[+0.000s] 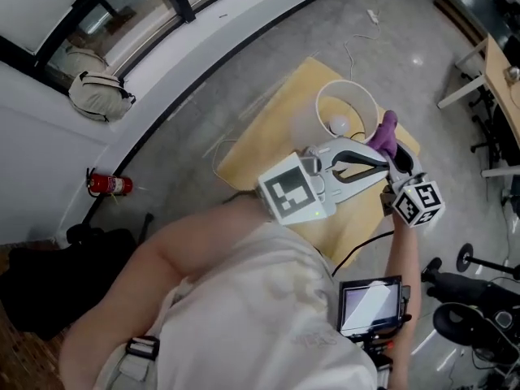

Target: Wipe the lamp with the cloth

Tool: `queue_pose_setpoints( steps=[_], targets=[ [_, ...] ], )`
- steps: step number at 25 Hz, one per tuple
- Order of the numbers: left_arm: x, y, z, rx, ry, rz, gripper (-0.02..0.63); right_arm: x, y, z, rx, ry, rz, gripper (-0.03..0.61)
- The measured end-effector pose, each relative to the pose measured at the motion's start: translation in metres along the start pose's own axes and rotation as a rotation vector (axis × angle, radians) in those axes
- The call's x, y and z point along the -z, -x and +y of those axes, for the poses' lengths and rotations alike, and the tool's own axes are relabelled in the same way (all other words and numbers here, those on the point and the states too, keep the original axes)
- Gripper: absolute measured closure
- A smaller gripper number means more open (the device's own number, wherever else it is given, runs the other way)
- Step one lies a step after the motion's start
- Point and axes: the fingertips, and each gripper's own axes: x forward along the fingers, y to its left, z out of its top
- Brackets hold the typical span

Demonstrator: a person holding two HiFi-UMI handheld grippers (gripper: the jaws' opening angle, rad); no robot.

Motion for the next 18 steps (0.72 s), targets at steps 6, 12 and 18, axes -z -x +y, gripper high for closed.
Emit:
queue_pose_setpoints(
  steps=[6, 12, 18],
  targets=[
    [-0.021, -0.002, 0.018, 0.011, -0.055, 0.040, 0.612, -0.012, -0.006, 0.014, 0.005, 0.030, -0.025, 0.456],
    [-0.035, -0.013, 0.047, 0.007, -0.114, 0.028, 0.612, 0.001, -0.016, 0.011, 0.022, 0.016, -0.012, 0.456],
    [-0.057, -0.012, 0.070, -0.005, -0.180, -0.016, 0.613, 0.056, -0.022, 0.015, 0.046, -0.004, 0.066, 0.456]
  ],
)
